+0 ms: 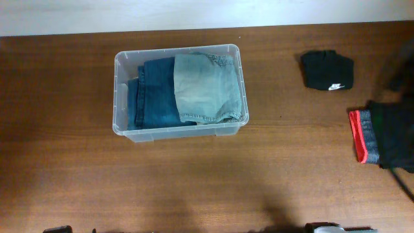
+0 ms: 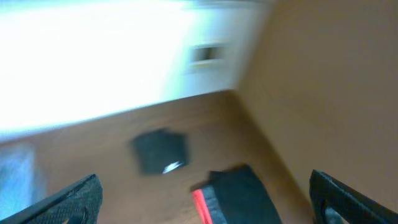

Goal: Pack container
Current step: 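Move the right gripper over the black shirt with red trim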

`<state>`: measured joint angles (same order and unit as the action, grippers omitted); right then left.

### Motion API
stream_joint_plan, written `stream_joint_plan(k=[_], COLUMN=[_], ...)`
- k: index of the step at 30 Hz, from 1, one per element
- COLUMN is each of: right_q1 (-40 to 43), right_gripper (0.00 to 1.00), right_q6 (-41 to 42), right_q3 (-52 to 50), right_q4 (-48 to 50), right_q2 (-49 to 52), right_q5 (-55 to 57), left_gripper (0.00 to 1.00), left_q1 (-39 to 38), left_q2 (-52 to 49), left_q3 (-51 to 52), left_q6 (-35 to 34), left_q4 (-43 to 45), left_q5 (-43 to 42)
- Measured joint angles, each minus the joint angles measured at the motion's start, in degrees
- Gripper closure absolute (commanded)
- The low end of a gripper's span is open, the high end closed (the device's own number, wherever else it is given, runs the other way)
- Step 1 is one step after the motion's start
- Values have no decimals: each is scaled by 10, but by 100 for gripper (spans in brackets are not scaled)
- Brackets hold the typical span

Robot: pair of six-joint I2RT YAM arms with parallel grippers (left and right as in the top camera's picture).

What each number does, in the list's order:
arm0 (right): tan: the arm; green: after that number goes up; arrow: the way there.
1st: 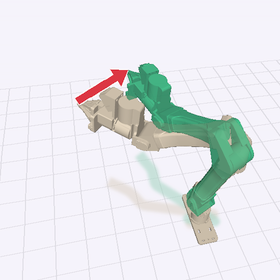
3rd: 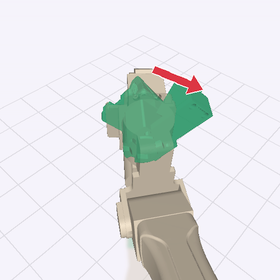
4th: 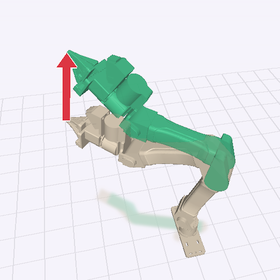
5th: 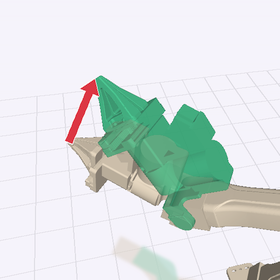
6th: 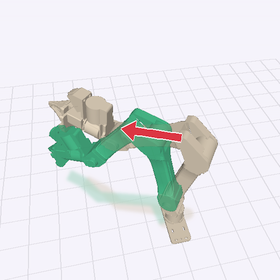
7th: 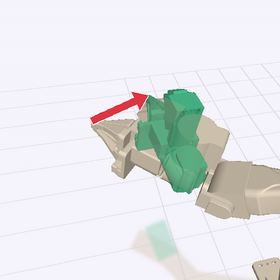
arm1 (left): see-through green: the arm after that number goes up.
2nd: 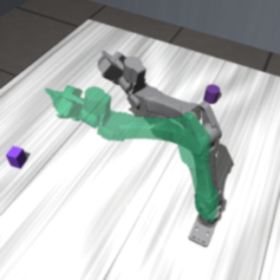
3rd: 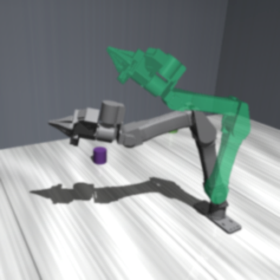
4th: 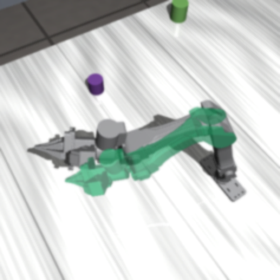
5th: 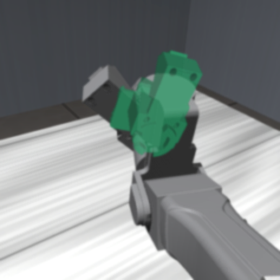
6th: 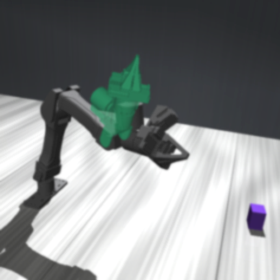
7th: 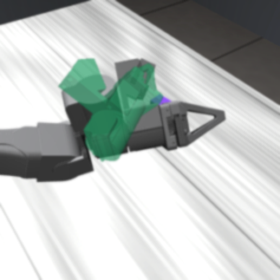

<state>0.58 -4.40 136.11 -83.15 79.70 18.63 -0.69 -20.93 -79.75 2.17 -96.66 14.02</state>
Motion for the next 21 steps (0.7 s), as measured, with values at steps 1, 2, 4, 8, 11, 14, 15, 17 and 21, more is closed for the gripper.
stream_joint_plan(k=[1, 2, 4, 8, 11, 14, 15, 17, 21], right_q1=[-5, -9, -12, -12, -12, -12, -12, -11, 5], right_gripper=[1, 1, 1, 1, 1, 1, 2, 1, 1], right_q6=[-34, -72, -122, -176, -192, -187, -181, -160, -97], right_q3=[0, 0, 0, 0, 0, 0, 0, 0, 0], right_q4=[0, -1, 2, 18, 18, 18, 18, 18, 18], right_q2=[5, 12, 24, 42, 46, 45, 45, 45, 47], right_q5=[-33, -70, -122, -182, -203, -213, -215, -217, -216], left_gripper=[1, 1, 1, 1, 1, 1, 0, 1, 0], left_q1=[0, 0, 0, 0, 0, 0, 0, 0, 0], left_q2=[0, 0, 0, 0, 0, 0, 0, 0, 0], left_q3=[0, 0, 0, 0, 0, 0, 0, 0, 0], left_q6=[0, 0, 0, 0, 0, 0, 0, 0, 0], left_q4=[0, 0, 0, 0, 0, 0, 0, 0, 0], left_q5=[0, 0, 0, 0, 0, 0, 0, 0, 0])
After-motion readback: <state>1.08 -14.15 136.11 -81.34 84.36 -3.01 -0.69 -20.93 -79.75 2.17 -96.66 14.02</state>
